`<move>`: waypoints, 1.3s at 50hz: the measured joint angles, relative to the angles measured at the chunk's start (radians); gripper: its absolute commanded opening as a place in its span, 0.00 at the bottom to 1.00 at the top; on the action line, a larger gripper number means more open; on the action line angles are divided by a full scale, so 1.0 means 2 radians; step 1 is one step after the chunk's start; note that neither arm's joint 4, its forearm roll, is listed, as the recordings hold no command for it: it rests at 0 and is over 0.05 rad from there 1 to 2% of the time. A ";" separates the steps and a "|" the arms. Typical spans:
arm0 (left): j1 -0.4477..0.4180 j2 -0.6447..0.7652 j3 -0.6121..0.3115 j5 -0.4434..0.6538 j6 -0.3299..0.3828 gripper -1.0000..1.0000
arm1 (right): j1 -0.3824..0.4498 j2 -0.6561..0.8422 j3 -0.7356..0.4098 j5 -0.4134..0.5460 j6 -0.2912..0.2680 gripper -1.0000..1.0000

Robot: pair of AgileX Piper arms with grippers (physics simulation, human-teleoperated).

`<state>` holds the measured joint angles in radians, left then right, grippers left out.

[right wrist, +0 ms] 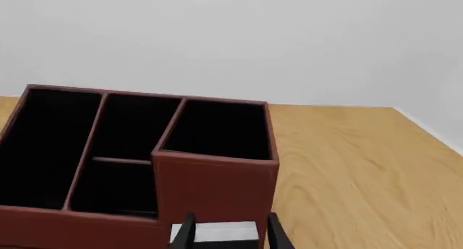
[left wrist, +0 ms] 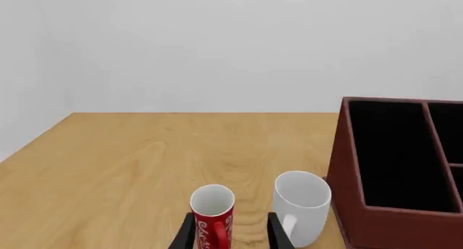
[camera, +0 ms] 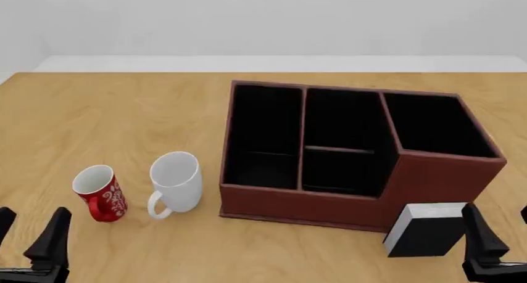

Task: Pick up the book and place it in the right compartment of the caddy.

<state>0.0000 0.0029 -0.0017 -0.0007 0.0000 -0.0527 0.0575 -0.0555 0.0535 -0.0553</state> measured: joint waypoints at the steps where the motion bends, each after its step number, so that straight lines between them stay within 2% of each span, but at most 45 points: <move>1: 0.000 0.000 0.000 0.000 0.000 1.00 | 0.003 -0.002 0.002 -0.003 0.001 1.00; 8: 0.000 0.001 -0.001 0.000 0.000 1.00 | 0.022 0.014 0.005 -0.022 -0.005 1.00; 17: 0.000 0.002 -0.001 0.000 0.000 1.00 | 0.049 0.074 -0.029 -0.015 -0.043 1.00; 42: 0.000 0.002 -0.001 -0.001 0.000 1.00 | 0.138 0.216 -0.168 0.119 -0.201 1.00; 51: 0.000 0.002 -0.001 -0.001 0.000 1.00 | 0.154 0.257 -0.218 0.175 -0.259 1.00; 65: 0.000 0.002 -0.001 -0.001 0.000 1.00 | 0.187 0.311 -0.289 0.268 -0.328 1.00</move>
<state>0.0001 0.0075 -0.0043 -0.0019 -0.0001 0.3209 0.6800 -0.6332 0.5897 -0.7122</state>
